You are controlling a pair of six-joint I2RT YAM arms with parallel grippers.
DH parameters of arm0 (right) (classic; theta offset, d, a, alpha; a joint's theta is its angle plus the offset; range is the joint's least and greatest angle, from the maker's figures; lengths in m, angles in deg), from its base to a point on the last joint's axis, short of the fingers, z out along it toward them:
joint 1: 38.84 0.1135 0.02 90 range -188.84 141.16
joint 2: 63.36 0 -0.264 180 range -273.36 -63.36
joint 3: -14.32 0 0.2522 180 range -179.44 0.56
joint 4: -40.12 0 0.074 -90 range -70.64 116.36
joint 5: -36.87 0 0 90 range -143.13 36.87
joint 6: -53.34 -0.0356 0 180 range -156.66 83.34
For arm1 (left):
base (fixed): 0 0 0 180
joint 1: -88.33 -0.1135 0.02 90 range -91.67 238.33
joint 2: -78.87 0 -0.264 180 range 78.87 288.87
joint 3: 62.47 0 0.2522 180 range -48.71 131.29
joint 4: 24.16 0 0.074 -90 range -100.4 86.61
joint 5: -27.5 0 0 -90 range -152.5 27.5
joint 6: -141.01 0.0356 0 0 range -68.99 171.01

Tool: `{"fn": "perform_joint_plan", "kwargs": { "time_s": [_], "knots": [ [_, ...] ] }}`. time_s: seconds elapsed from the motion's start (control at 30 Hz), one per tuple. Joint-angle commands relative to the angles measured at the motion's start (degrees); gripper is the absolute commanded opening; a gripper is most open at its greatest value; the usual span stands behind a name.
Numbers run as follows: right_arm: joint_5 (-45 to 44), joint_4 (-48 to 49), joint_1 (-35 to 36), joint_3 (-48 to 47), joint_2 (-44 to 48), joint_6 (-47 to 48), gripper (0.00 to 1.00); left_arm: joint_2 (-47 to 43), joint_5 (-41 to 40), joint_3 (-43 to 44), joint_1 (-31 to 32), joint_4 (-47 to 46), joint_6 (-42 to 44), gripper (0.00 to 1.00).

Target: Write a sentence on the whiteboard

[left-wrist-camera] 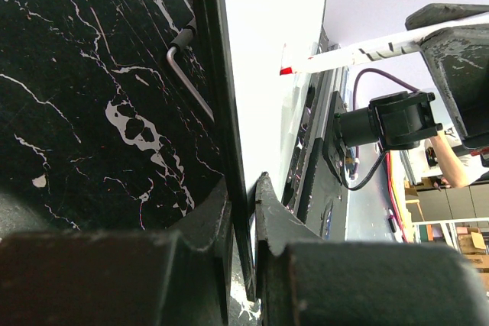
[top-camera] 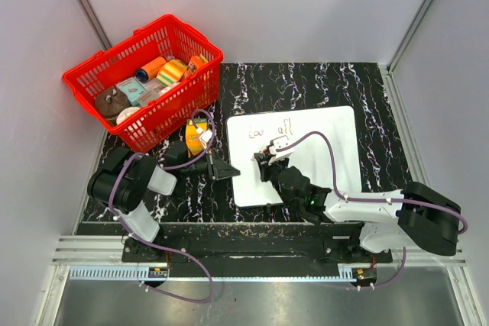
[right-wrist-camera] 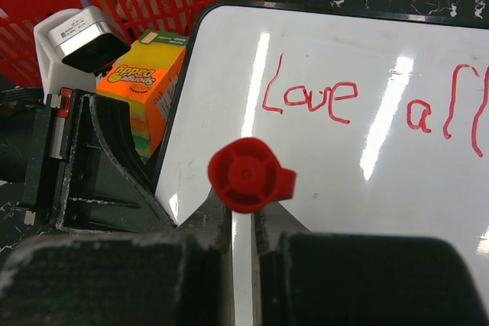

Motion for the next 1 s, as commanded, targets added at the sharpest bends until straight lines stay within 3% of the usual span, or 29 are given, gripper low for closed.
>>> {"fn": "perform_joint_plan", "kwargs": {
  "time_s": [0.0, 0.4, 0.97],
  "knots": [
    [-1.27, -0.19, 0.33, -1.07, 0.23, -0.93, 0.0, 1.36, -6.69, -0.77, 0.84, 4.7, 11.3, 0.0],
    [-2.67, -4.07, 0.42, 1.57, 4.19, -2.42, 0.0, 1.36, -6.87, -0.68, 1.01, 4.88, 11.39, 0.0],
    [-8.92, -4.33, 0.16, -3.18, -0.65, -2.43, 0.0, 1.18, -6.95, -0.68, 1.36, 5.14, 11.66, 0.0]
  ]
}}
